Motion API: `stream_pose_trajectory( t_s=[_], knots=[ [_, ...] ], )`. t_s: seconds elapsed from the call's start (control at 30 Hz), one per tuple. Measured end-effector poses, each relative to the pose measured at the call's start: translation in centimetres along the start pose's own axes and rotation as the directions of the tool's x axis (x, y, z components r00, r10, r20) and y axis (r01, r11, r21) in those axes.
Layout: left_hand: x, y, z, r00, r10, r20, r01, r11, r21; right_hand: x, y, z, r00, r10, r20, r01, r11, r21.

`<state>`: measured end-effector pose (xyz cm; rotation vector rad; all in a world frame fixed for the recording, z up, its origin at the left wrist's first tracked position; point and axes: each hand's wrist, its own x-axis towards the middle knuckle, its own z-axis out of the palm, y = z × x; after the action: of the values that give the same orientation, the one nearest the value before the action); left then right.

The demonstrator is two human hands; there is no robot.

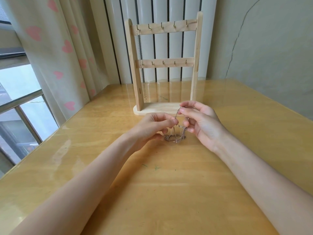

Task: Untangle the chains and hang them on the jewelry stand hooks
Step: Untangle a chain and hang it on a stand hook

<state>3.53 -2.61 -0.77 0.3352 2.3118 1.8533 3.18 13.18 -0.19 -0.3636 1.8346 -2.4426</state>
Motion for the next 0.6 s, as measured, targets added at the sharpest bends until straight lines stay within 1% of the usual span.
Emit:
stream_pose_trajectory(
  t_s=[0.1, 0.17, 0.23, 0.3, 0.37, 0.43, 0.5, 0.6],
  knots=[
    [0.1, -0.2, -0.2, 0.999, 0.027, -0.019, -0.026, 0.999, 0.048, 0.2, 0.1, -0.3, 1.0, -0.021, -0.023, 0.021, 0.999, 0.028],
    [0.2, -0.5, -0.3, 0.998, 0.048, -0.03, -0.048, 0.999, 0.022, 0.4, 0.3, -0.6, 0.999, -0.023, -0.027, 0.023, 1.0, 0.011],
    [0.4, -0.6, -0.5, 0.997, 0.061, -0.05, -0.064, 0.997, -0.047, 0.6, 0.4, -0.9, 1.0, -0.017, -0.017, 0.016, 1.0, -0.007],
    [0.6, -0.5, -0.8, 0.994, 0.05, -0.093, -0.064, 0.986, -0.151, 0.6, 0.5, -0.9, 1.0, -0.007, 0.001, 0.007, 0.999, -0.046],
    [0.8, -0.4, -1.1, 0.993, 0.004, -0.117, -0.039, 0.952, -0.303, 0.5, 0.7, -0.8, 0.999, 0.01, 0.042, -0.007, 0.996, -0.089],
    [0.8, -0.1, -1.3, 0.995, -0.022, -0.1, -0.022, 0.91, -0.415, 0.3, 0.8, -0.4, 0.997, 0.032, 0.077, -0.024, 0.994, -0.105],
    [0.6, 0.2, -1.2, 0.996, -0.031, -0.087, -0.011, 0.897, -0.442, 0.3, 0.9, -0.2, 0.997, 0.044, 0.067, -0.04, 0.997, -0.063],
    [0.4, 0.5, -1.1, 0.997, -0.015, -0.074, -0.016, 0.915, -0.402, 0.3, 0.7, -0.2, 0.998, 0.055, 0.025, -0.055, 0.998, 0.001]
  ],
)
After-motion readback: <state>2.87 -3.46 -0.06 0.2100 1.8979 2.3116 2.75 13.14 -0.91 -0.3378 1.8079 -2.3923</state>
